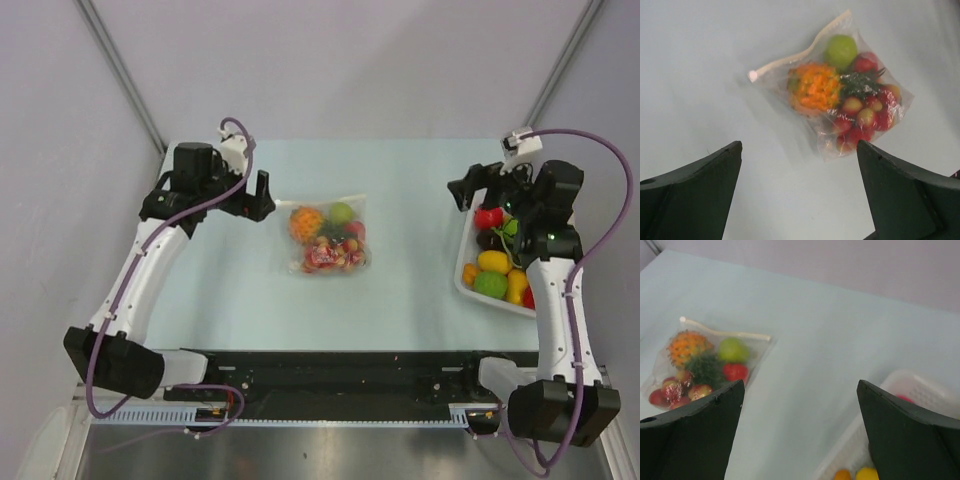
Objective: Place the food in the zip-top bag and seal the zipper
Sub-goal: Reset both arms
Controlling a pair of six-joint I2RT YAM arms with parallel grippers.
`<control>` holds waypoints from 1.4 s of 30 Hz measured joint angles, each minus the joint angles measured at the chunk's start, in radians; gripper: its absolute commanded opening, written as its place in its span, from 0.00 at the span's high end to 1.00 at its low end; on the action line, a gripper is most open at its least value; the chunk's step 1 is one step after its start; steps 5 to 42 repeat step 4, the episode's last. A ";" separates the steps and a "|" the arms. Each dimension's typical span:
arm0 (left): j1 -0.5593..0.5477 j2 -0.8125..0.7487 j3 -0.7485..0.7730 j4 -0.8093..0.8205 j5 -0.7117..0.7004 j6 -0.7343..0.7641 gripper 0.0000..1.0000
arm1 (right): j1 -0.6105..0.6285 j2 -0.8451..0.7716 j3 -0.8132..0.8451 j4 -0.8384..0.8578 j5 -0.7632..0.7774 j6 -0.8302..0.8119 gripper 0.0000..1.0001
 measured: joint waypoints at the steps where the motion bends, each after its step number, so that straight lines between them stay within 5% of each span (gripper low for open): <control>1: 0.006 -0.008 -0.032 -0.003 0.000 -0.003 0.00 | -0.037 0.000 0.000 -0.039 -0.018 0.013 0.00; 4: 0.032 -0.012 -0.087 -0.030 -0.003 -0.011 0.01 | -0.120 0.002 -0.005 -0.123 -0.054 0.046 0.00; 42: 0.032 -0.012 -0.087 -0.030 -0.003 -0.011 0.01 | -0.120 0.002 -0.005 -0.123 -0.054 0.046 0.00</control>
